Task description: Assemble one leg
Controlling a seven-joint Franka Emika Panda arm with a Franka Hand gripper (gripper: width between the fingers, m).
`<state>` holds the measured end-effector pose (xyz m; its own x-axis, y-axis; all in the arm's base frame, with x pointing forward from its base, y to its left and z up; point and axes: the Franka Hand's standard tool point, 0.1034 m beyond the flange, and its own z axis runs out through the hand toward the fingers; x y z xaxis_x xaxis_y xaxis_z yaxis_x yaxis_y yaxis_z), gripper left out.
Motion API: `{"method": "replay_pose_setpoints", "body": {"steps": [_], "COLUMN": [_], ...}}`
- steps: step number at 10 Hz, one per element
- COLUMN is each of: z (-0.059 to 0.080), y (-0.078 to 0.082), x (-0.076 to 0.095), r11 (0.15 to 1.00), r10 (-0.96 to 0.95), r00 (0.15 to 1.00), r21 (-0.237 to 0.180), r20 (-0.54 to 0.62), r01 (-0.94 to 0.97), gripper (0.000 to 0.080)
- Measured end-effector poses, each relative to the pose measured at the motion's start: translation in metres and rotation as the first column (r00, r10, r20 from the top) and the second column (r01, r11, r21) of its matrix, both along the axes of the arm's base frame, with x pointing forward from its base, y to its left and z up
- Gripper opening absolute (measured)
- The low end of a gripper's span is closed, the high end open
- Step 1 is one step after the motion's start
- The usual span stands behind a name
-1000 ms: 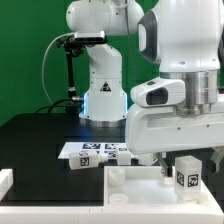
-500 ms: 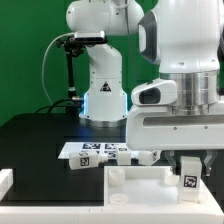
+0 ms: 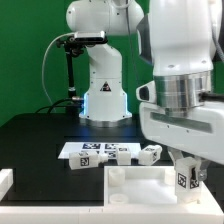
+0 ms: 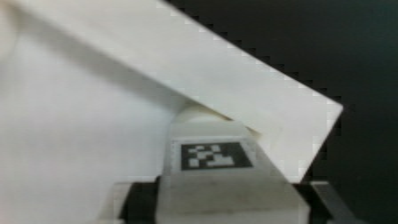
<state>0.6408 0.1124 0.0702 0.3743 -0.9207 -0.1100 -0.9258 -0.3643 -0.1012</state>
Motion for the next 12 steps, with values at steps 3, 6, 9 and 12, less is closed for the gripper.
{"method": "replay_pose_setpoints", "body": {"steps": [3,6,9,12], "z": [-0.001,0.012,0.013,0.012], "y": [-0.001,-0.002,-0.002,-0.004], "x": [0.0,0.005,0.004,0.006], "r11": [0.993,0.94,0.761,0.448], "r10": [-0.112,0.342,0.649,0.894], "r00": [0.994,0.937,0.753,0.439], "r21": [0.034,-0.014,-0.072,-0.178], "r20": [-0.012,0.073,0.108,0.094], "r01": [0.112,-0.342,-0.645,-0.876], "gripper": [0.0368,0.0618,0.0648,0.0649]}}
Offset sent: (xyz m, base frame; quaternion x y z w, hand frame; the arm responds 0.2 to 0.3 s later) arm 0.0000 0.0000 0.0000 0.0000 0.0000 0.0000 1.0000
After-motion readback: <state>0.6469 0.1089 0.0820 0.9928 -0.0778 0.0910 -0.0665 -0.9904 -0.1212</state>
